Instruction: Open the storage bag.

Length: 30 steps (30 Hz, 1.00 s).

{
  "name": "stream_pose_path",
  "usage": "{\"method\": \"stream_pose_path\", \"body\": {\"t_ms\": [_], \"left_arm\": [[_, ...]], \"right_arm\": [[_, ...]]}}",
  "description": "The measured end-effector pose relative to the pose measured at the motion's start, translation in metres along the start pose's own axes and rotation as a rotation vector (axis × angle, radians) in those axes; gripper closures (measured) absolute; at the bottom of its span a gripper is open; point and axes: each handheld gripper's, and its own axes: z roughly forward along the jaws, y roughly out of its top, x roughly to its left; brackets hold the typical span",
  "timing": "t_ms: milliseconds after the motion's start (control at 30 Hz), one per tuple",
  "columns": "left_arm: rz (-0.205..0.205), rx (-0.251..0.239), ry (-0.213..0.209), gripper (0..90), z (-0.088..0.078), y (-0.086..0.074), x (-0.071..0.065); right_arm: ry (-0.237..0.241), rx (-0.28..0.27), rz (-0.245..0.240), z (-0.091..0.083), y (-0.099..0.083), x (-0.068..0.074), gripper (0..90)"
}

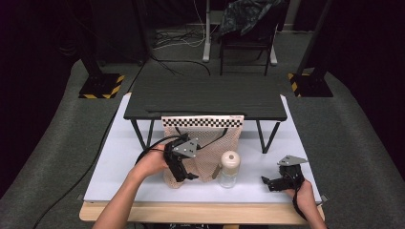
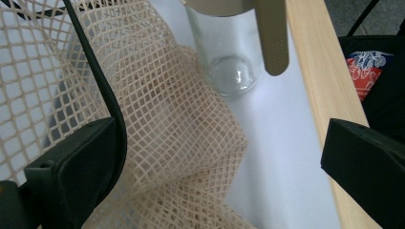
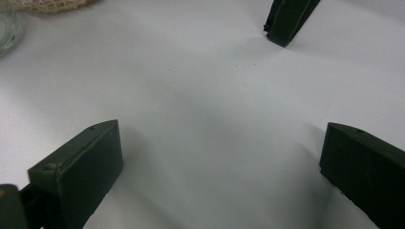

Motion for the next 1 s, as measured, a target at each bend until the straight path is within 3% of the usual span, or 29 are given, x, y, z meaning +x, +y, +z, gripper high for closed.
{"method": "stream_pose_path", "body": {"t_ms": [500,1000], "left_arm": [[-0.002,-0.035,-0.054,0.0,-0.012,0.008,-0.012],[0.027,-0.031,-0.051,0.0,-0.019,0.016,-0.022]], "right_arm": [[-0.002,-0.002,-0.002,0.000,0.000,0.000,0.0],[-0.002,-0.002,-0.002,0.000,0.000,0.000,0.0]]}}
